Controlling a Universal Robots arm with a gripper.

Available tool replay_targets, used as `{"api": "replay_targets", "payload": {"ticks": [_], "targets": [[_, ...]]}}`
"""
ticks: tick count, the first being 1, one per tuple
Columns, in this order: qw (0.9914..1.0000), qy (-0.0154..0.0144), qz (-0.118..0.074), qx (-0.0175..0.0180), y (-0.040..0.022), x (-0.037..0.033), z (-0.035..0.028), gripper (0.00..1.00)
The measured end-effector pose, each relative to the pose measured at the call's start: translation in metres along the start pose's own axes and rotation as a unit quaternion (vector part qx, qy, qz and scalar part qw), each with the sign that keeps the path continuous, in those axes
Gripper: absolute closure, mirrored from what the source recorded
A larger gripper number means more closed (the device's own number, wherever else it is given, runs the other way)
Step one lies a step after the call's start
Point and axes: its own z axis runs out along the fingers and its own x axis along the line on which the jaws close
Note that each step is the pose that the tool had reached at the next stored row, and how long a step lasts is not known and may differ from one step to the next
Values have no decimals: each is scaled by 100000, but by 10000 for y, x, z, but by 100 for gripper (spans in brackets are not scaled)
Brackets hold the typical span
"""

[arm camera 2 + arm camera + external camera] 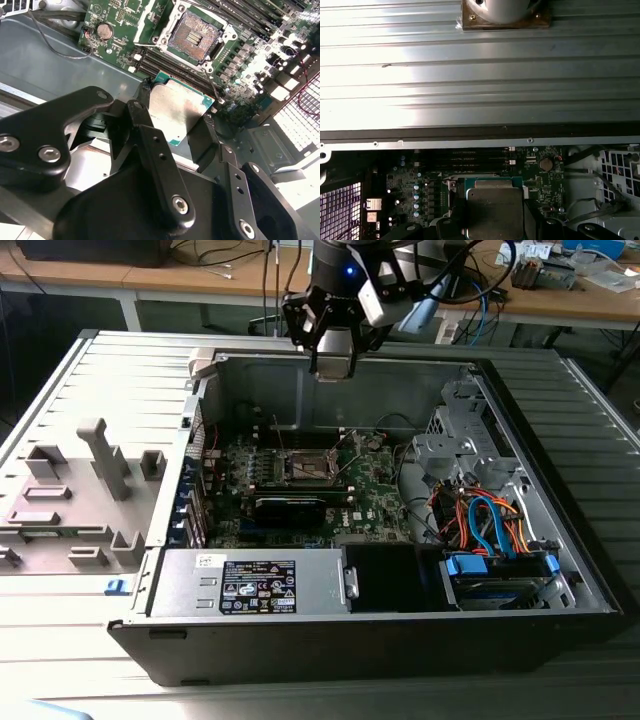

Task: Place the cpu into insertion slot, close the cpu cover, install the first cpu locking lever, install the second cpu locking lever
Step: 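Place the cpu into insertion slot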

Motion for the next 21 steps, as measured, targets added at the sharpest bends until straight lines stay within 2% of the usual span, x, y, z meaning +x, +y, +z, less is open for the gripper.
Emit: {"api": "replay_targets", "payload": {"ticks": [21], "targets": [[100000,-5,-5,-10,-12,80,21,45]]}}
